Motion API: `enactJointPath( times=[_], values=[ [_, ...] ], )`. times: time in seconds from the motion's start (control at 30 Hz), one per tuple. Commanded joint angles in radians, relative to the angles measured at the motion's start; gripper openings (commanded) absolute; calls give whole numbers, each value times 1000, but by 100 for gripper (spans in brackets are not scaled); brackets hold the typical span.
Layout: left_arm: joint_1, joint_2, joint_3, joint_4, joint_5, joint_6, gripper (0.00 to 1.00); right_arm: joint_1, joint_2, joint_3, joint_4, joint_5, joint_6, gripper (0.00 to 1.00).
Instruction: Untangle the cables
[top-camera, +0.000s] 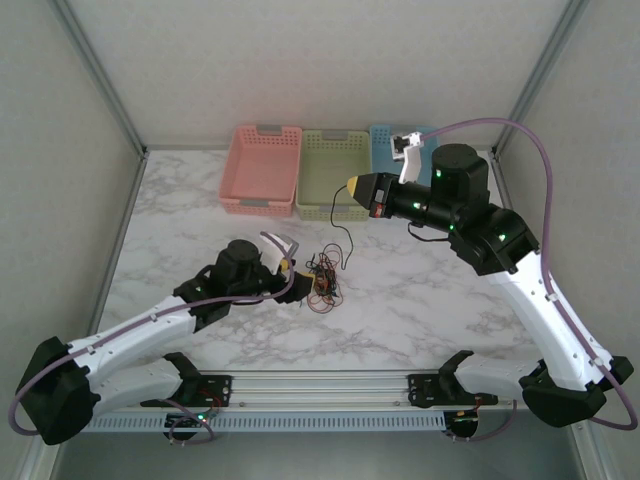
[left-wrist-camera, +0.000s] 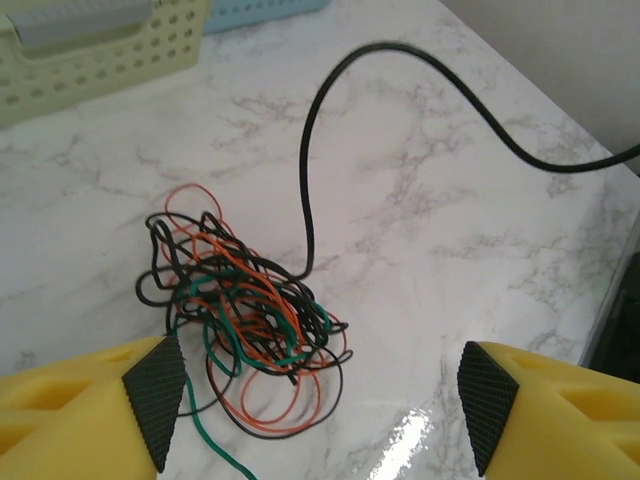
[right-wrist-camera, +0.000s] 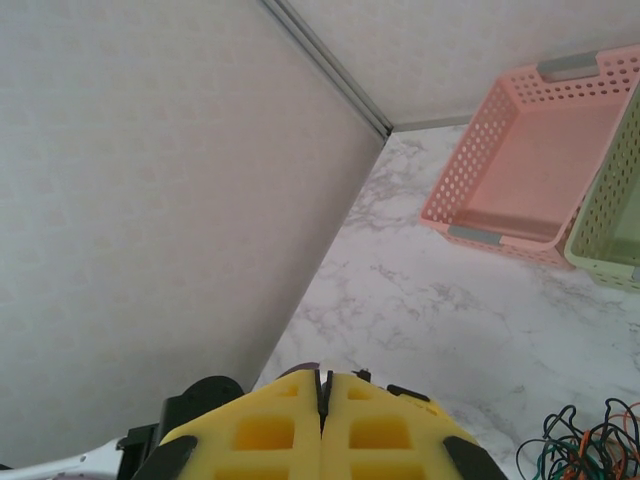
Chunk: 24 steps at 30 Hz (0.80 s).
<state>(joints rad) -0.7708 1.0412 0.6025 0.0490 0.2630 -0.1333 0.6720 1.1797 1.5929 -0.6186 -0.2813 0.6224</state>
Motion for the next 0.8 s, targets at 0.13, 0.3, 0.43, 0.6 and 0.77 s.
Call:
enactJointPath(
  times=[0.13,0.3,0.43,0.6,0.77],
  values=[
    [-7,-26,-82,221,-20,103,75,-5,-19,8,19,-1,-2,0],
    [-7,66,-38,247,2,164,74,-5,-9,19,31,-24,4,0],
    [-8,155,-14,337,19,210,72,-5,-4,16,35,-21,10,0],
    [-8,285,69,369,80,238,69,-5,3,23,32,-25,14,0],
    [-8,382,104,412,92,239,62,-5,11,25,31,-28,18,0]
  ],
)
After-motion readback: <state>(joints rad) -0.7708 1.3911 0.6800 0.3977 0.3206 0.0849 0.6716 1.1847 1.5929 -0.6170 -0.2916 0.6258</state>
